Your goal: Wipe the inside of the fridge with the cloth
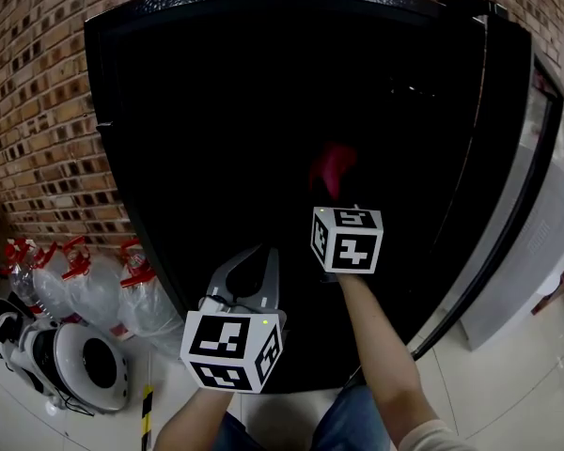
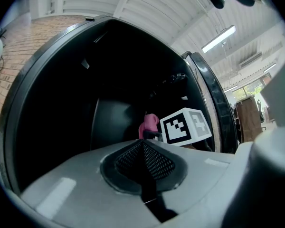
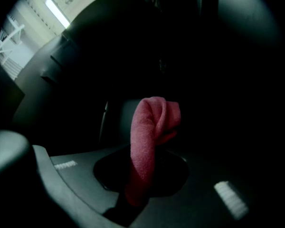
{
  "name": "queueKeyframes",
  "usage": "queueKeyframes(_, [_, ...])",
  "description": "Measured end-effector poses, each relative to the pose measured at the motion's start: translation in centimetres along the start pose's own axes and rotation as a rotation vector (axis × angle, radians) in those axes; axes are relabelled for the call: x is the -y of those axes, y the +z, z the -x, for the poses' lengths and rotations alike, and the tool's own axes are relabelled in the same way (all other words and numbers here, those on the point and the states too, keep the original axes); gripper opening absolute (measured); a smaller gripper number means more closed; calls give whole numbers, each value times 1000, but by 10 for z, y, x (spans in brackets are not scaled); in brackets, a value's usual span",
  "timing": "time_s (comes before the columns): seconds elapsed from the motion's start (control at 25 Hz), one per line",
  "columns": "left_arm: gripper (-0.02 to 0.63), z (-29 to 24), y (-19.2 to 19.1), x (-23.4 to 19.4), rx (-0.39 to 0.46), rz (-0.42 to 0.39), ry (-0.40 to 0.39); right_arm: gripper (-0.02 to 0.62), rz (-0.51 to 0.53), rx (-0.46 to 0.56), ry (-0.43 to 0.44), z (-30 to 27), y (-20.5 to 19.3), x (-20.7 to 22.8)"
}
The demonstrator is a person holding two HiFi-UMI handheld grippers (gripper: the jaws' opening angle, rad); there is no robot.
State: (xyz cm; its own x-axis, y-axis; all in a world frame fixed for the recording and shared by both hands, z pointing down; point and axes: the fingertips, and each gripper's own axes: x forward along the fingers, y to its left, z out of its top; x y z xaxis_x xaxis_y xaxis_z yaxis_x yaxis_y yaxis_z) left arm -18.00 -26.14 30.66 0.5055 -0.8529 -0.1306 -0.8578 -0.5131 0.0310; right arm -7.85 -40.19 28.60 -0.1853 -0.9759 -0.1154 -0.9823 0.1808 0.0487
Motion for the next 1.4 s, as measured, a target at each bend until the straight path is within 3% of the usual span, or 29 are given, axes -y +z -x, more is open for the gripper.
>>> queueKeyframes(0.52, [12, -5, -4, -4, -2, -2, 17, 57, 28, 118, 35, 133, 13, -21])
queueKeyframes(0.72, [12, -7, -5, -6, -12, -1, 33, 57, 80, 160, 56, 147, 26, -30])
queueKeyframes(0.88, [12, -9, -1, -5, -16, 3, 37, 57, 56, 145, 98, 144, 27, -35])
queueKeyframes(1.0, [12, 3, -3, -10, -16, 3, 49, 57, 48, 147, 166, 142, 22, -53])
queueKeyframes(1.2, [12, 34, -16, -33, -30, 4, 113, 57, 75, 148, 381, 132, 4, -124])
queueKeyframes(1.4, [12, 57, -20, -51, -46, -12, 161, 60, 74, 123, 531, 124, -16, -179])
